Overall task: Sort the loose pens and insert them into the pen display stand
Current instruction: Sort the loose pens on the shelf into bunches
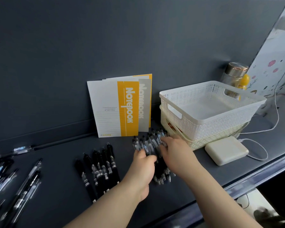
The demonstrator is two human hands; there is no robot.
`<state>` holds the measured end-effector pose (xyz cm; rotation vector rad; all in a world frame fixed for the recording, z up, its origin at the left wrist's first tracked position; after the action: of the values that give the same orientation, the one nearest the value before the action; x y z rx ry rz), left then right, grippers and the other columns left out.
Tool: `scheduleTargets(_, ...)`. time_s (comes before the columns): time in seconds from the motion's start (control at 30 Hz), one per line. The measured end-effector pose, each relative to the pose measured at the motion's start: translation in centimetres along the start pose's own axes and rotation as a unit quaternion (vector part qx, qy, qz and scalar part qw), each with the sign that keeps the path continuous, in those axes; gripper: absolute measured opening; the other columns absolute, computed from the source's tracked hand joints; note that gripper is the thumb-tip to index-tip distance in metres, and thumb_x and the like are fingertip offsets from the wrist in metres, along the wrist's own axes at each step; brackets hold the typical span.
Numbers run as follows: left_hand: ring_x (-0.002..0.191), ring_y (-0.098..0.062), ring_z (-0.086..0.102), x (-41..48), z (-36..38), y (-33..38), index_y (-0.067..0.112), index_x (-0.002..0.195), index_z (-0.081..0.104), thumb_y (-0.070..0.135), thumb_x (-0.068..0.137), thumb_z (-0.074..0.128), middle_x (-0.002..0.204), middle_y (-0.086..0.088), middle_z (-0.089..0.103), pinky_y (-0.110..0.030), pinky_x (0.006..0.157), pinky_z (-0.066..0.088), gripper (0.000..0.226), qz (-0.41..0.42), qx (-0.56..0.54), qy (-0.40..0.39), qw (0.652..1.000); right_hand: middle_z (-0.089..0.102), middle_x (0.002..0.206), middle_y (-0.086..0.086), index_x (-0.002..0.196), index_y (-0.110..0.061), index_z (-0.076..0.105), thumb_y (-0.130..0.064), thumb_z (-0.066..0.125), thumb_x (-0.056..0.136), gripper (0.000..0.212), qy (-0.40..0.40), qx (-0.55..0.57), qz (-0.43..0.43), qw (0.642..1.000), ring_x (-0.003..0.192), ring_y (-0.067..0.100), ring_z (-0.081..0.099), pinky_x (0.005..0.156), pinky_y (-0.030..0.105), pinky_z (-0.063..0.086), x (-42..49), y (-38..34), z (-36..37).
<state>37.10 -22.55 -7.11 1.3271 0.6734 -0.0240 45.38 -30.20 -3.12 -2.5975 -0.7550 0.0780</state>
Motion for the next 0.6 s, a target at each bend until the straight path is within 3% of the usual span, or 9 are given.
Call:
scheduleTargets(0.1, 0.102, -0.002, 0.053, 0.2, 0.1, 0.2, 0.015, 0.12, 0.052, 0.01, 0.097, 0.042, 0.122, 0.004, 0.056, -0.022, 0.083, 0.04, 0.025, -0.015, -0.042, 0.002, 0.999, 0.051, 0.121, 0.006, 0.123, -0.017, 0.057, -0.027, 0.052, 0.092, 0.034, -0.026, -0.007, -0.016, 1.0, 0.112, 0.024, 0.053, 0.094, 0.031, 0.042, -0.2, -0.5, 0.4)
scheduleTargets(0.2, 0.125, -0.013, 0.046, -0.2, -0.6, 0.7, 0.009, 0.135, 0.047, 0.014, 0.097, 0.044, 0.138, -0.002, 0.051, -0.027, 0.104, 0.031, 0.038, -0.025, -0.04, -0.009, 0.999, 0.052, 0.119, 0.005, 0.124, -0.018, 0.057, -0.028, 0.052, 0.092, 0.034, -0.008, -0.009, -0.023, 1.0, 0.111, 0.024, 0.053, 0.092, 0.029, 0.04, -0.3, -0.9, 0.1)
scheduleTargets(0.3, 0.108, -0.006, 0.052, -1.0, -2.5, 2.1, 0.015, 0.11, 0.062, 0.008, 0.097, 0.043, 0.115, 0.004, 0.061, -0.025, 0.096, 0.028, 0.023, -0.004, -0.034, 0.005, 0.999, 0.053, 0.117, 0.003, 0.124, -0.019, 0.058, -0.028, 0.049, 0.094, 0.032, 0.036, 0.014, -0.043, 0.998, 0.111, 0.022, 0.052, 0.088, 0.026, 0.039, -0.5, -2.5, -0.6)
scheduleTargets(0.33, 0.109, -0.006, 0.051, -1.3, -3.5, 2.7, 0.015, 0.111, 0.062, 0.007, 0.097, 0.043, 0.116, 0.005, 0.06, -0.026, 0.099, 0.029, 0.024, 0.008, -0.032, 0.017, 0.999, 0.054, 0.116, 0.003, 0.123, -0.019, 0.059, -0.028, 0.049, 0.094, 0.032, 0.042, 0.023, -0.056, 0.997, 0.11, 0.021, 0.052, 0.087, 0.025, 0.039, -0.6, -3.4, -0.6)
scheduleTargets(0.43, 0.133, -0.013, 0.038, -2.1, -7.7, 3.9, 0.013, 0.14, 0.043, 0.009, 0.097, 0.044, 0.144, 0.001, 0.043, -0.035, 0.114, 0.026, 0.043, 0.054, 0.026, 0.056, 0.997, 0.056, 0.111, 0.0, 0.12, -0.02, 0.061, -0.026, 0.051, 0.093, 0.03, 0.037, 0.053, -0.104, 0.993, 0.102, 0.017, 0.055, 0.083, 0.023, 0.041, -0.9, -7.2, -0.1)
scheduleTargets(0.5, 0.129, -0.011, 0.042, -2.8, -10.9, 4.4, 0.019, 0.141, 0.042, 0.011, 0.097, 0.044, 0.142, 0.004, 0.046, -0.032, 0.111, 0.031, 0.045, 0.089, 0.087, 0.082, 0.989, 0.058, 0.108, 0.0, 0.119, -0.019, 0.062, -0.024, 0.052, 0.092, 0.029, 0.016, 0.074, -0.144, 0.987, 0.099, 0.016, 0.057, 0.083, 0.023, 0.042, -1.3, -10.3, 0.9)
scheduleTargets(0.6, 0.112, -0.006, 0.05, -4.5, -15.9, 4.8, 0.024, 0.137, 0.045, 0.016, 0.096, 0.047, 0.129, 0.008, 0.053, -0.02, 0.092, 0.036, 0.042, 0.13, 0.217, 0.132, 0.958, 0.063, 0.104, 0.001, 0.117, -0.017, 0.062, -0.023, 0.053, 0.091, 0.028, -0.039, 0.086, -0.212, 0.973, 0.101, 0.014, 0.055, 0.083, 0.022, 0.039, -2.2, -15.5, 3.2)
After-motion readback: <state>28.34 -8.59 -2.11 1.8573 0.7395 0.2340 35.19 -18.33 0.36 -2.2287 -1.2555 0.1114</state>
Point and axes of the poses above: each hand's wrist, its own x-axis towards the middle knuckle, its own z-axis out of the palm, y = z × x, the point moved 7 cm from there along x, towards the middle knuckle
